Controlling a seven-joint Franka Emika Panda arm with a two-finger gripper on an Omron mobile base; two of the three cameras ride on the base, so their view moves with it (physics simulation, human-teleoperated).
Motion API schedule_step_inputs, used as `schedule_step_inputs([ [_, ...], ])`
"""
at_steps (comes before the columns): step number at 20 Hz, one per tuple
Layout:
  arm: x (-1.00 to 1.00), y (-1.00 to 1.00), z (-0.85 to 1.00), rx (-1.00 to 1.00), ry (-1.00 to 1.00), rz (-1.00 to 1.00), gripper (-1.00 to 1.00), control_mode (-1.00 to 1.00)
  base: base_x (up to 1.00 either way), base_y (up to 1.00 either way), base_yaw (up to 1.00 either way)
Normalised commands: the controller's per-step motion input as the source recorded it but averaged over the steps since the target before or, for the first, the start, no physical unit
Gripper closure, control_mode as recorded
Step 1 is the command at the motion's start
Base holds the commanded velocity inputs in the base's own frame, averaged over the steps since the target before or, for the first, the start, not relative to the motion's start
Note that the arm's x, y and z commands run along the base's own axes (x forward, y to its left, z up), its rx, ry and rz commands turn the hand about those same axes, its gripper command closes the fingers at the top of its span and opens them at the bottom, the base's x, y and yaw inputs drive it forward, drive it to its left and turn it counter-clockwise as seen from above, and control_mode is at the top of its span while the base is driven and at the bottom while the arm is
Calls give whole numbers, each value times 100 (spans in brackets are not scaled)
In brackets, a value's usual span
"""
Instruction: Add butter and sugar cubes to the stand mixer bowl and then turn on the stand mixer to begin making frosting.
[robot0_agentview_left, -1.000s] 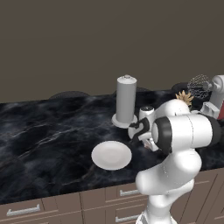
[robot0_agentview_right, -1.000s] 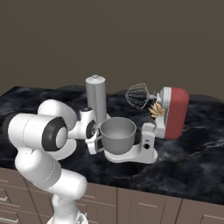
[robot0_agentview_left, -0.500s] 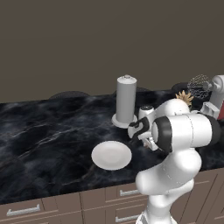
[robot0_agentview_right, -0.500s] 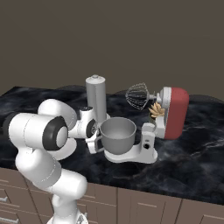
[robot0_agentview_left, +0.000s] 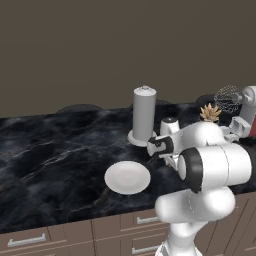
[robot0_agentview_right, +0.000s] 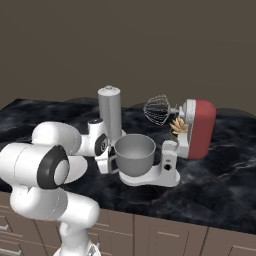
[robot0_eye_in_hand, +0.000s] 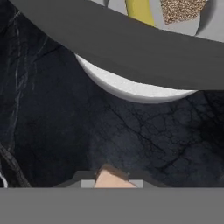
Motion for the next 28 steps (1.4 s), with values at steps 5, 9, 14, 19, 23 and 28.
schedule_step_inputs([
  [5, -11, 0, 10, 0, 0, -2, 100, -100, 0, 0, 0],
  [9, 0, 0, 0, 0, 1, 0, 100, -100, 0, 0, 0],
  [14, -15, 0, 3, 0, -3, -2, 100, -100, 0, 0, 0],
  [19, -23, 0, 38, 0, -1, -11, 100, -100, 0, 0, 0],
  [23, -24, -2, 46, 0, 1, -7, 100, -100, 0, 0, 0],
  [28, -9, -1, 50, 0, 9, -4, 100, -100, 0, 0, 0],
])
